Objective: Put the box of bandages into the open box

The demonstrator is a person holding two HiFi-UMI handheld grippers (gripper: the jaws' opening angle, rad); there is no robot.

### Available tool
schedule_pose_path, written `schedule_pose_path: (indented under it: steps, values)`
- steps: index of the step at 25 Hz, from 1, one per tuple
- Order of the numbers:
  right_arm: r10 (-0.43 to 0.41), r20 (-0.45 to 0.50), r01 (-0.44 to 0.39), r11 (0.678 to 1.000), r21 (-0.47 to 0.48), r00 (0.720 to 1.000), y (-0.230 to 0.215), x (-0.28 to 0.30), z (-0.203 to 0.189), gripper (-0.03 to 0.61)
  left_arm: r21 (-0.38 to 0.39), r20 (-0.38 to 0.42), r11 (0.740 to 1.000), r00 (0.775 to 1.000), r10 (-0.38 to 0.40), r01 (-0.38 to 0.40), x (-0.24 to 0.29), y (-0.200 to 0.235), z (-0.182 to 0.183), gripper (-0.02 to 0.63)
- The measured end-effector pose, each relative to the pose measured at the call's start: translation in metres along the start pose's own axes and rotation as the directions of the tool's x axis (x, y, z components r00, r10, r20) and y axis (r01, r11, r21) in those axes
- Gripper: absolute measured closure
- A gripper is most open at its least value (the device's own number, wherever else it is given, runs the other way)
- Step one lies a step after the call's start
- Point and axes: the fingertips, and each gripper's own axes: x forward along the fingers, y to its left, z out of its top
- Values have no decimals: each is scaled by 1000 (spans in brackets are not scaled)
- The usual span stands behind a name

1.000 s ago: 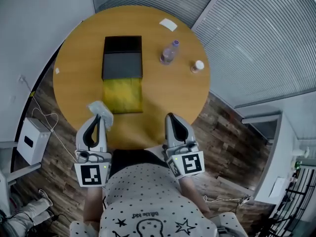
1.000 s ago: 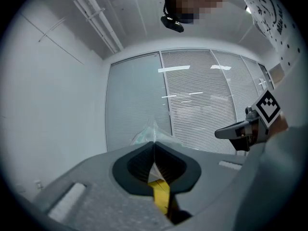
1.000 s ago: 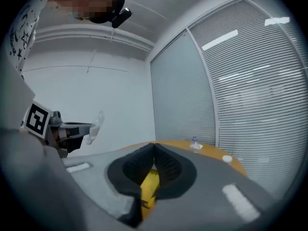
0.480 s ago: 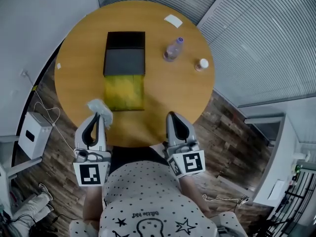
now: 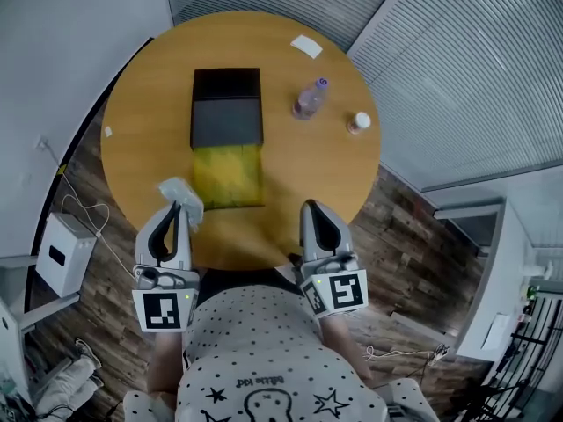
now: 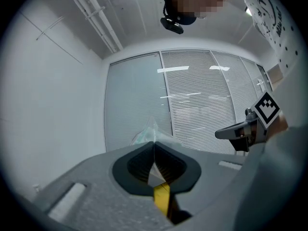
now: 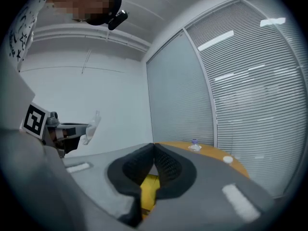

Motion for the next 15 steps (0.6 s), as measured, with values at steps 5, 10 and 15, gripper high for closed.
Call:
schedule_pose_path:
  steps: [5, 10, 15]
  values:
    - [-31, 8, 31, 999, -4, 999, 1, 8, 8, 575, -17, -1, 1000, 1000, -20, 20, 9, 12, 2, 601]
    - [-58, 17, 58, 998, -12, 998, 1, 12, 11, 575, -17, 17, 999, 999, -35, 36, 15, 19, 3, 601]
    - [-76, 19, 76, 997, -14, 997, 1, 13, 12, 575, -26, 14, 999, 999, -46, 47, 18, 22, 1, 601]
